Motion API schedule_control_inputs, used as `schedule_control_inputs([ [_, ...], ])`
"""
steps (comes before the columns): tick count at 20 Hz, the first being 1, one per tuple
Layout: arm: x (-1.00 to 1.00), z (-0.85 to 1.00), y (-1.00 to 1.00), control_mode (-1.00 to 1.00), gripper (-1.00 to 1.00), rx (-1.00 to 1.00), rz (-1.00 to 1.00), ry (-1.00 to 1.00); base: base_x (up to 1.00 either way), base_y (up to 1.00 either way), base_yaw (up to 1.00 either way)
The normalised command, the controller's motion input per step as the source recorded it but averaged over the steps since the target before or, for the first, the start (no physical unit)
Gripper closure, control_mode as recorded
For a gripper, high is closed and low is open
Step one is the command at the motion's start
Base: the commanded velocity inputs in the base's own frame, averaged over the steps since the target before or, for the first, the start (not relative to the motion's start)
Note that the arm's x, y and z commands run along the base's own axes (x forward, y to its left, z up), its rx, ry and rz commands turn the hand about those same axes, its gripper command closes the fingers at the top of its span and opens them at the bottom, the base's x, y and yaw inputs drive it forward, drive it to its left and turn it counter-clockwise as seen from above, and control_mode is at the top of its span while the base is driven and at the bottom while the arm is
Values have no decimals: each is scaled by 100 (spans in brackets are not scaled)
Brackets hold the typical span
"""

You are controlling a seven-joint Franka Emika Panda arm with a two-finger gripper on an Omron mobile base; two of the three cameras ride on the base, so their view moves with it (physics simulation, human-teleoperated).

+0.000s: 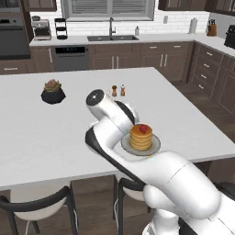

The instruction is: Take the strawberry from the fridge and place it on top of the pancake, located on the dining counter.

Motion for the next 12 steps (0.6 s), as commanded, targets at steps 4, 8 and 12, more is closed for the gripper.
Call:
schedule_control_inputs([
  [4, -88, -1, 47, -100, -100, -6, 0, -5, 0, 0, 0],
  [8, -13, -21, 21, -100, -100, -6, 0, 11, 0, 0, 0],
  [12, 0, -24, 0, -100, -100, -1, 0, 10, 0, 0, 0],
])
